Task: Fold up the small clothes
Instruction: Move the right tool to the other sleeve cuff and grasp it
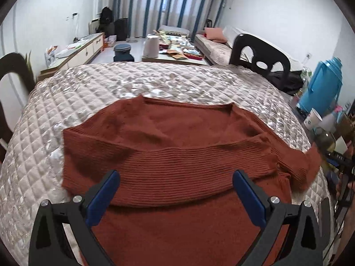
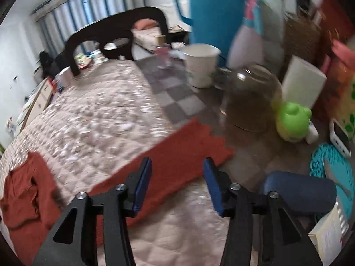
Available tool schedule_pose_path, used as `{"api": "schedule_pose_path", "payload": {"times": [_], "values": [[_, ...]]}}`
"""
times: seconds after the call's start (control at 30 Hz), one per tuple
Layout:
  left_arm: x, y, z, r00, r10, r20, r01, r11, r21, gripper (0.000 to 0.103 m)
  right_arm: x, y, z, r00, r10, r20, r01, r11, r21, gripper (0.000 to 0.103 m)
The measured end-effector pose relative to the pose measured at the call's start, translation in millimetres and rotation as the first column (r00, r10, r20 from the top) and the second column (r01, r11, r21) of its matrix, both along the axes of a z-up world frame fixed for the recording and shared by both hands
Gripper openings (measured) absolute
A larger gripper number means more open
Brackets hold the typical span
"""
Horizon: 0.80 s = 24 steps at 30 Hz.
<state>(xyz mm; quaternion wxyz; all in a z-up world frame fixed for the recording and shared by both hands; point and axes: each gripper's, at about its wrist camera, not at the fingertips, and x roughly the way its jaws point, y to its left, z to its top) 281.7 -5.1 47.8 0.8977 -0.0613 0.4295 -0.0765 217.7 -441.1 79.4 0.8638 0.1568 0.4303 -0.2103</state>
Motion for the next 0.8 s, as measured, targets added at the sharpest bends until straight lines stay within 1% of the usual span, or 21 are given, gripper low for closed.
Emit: {"api": "schedule_pose_path", "payload": {"times": [0.1, 0.17, 0.23, 0.4, 0.47, 0.57, 0.63, 0.7, 0.73, 0.8], "values": [[3.9, -7.5, -6.3, 1.000, -0.020, -0.013, 0.020, 1.000, -0.015, 0.103, -4.7, -18.0, -6.4, 0.999, -0.053, 0.001, 0.052, 0.995, 0.085, 0.053], [5.6, -12.0, -9.8, 0.999, -0.026, -0.026, 0.026, 1.000, -0.008, 0.102, -5.2, -26.8, -10.5, 0.995, -0.099, -0.015, 0.100, 0.990, 0.096, 0.053], [7.4, -15.2, -14.1, 0.999, -0.040, -0.030, 0.040, 0.999, -0.006, 0.102, -4.0, -32.8, -15.2, 0.992, -0.119, -0.034, 0.123, 0.985, 0.121, 0.053], [12.0, -17.0, -23.5, 0.998, -0.041, -0.052, 0.041, 0.999, -0.006, 0.102, 0.6, -39.7, -26.1, 0.991, -0.135, 0.002, 0.131, 0.964, 0.231, 0.053], [13.1, -16.5, -26.1, 0.997, -0.040, -0.059, 0.040, 0.999, -0.001, 0.102, 0.0, -38.8, -26.6, 0.989, -0.149, 0.012, 0.142, 0.956, 0.257, 0.053], [14.6, -16.9, -28.6, 0.997, -0.044, -0.059, 0.044, 0.999, 0.007, 0.102, 5.3, -37.2, -28.2, 0.988, -0.147, 0.041, 0.129, 0.949, 0.288, 0.053], [15.3, -16.6, -30.9, 0.997, -0.040, -0.064, 0.041, 0.999, 0.010, 0.102, 12.8, -35.8, -32.0, 0.987, -0.153, 0.049, 0.133, 0.947, 0.294, 0.052], [16.4, -15.9, -35.2, 0.996, -0.035, -0.081, 0.036, 0.999, 0.018, 0.102, 14.4, -37.1, -33.2, 0.984, -0.173, 0.050, 0.151, 0.945, 0.291, 0.032], [16.5, -15.4, -37.2, 0.995, -0.037, -0.088, 0.038, 0.999, 0.015, 0.102, 16.0, -37.9, -34.8, 0.982, -0.182, 0.052, 0.159, 0.942, 0.297, 0.028], [15.9, -14.6, -40.5, 0.995, -0.040, -0.096, 0.041, 0.999, 0.014, 0.103, 17.8, -38.8, -36.8, 0.978, -0.201, 0.063, 0.173, 0.938, 0.302, 0.016]]}}
